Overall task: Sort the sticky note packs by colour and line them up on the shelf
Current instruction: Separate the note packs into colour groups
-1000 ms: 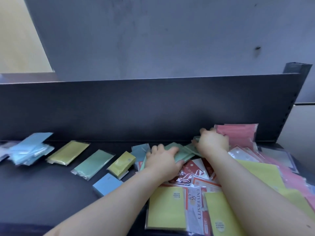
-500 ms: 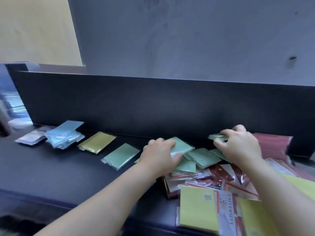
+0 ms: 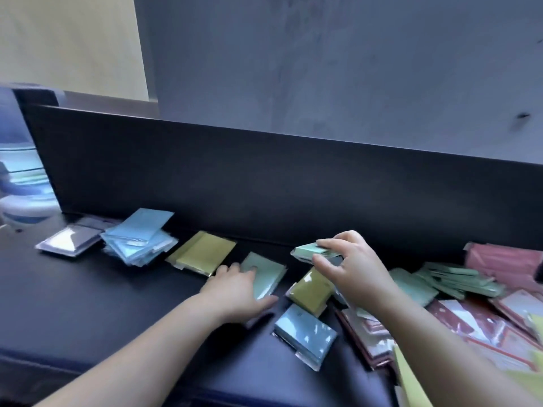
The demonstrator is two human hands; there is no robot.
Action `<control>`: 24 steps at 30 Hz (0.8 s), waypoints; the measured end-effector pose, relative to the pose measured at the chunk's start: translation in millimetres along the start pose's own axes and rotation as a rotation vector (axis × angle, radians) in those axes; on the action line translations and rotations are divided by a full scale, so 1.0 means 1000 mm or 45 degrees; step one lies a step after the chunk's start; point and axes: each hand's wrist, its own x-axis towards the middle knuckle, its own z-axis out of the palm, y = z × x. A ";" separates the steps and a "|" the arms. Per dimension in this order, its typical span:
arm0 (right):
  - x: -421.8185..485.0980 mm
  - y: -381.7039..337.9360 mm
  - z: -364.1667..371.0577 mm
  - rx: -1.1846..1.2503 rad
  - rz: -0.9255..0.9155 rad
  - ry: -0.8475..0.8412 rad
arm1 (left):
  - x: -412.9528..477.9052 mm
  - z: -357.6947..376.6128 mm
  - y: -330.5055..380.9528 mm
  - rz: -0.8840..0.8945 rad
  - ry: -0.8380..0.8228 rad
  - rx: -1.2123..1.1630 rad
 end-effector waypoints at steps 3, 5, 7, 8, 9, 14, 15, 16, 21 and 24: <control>0.006 -0.025 0.026 0.001 -0.021 -0.075 | 0.000 -0.004 -0.024 0.154 -0.079 -0.024; 0.009 -0.035 0.042 -0.001 -0.020 -0.124 | 0.003 -0.006 -0.037 0.235 -0.076 -0.064; 0.011 -0.041 0.056 0.007 -0.016 -0.150 | 0.008 -0.006 -0.045 0.279 -0.024 -0.123; 0.012 -0.043 0.062 0.016 -0.013 -0.155 | 0.010 -0.007 -0.046 0.299 0.014 -0.135; 0.013 -0.045 0.067 0.025 -0.009 -0.154 | 0.013 -0.007 -0.047 0.315 0.049 -0.135; 0.020 -0.049 0.081 0.021 0.054 -0.167 | 0.026 -0.011 -0.044 0.284 0.260 -0.169; 0.020 -0.049 0.083 -0.002 0.079 -0.196 | 0.028 -0.011 -0.044 0.271 0.295 -0.182; 0.021 -0.049 0.085 -0.038 0.094 -0.232 | 0.029 -0.010 -0.043 0.267 0.321 -0.183; 0.030 -0.052 0.095 -0.181 0.047 -0.328 | 0.041 -0.005 -0.041 0.367 0.330 -0.101; 0.034 -0.054 0.096 -0.231 0.066 -0.305 | 0.048 -0.009 -0.038 0.389 0.300 -0.036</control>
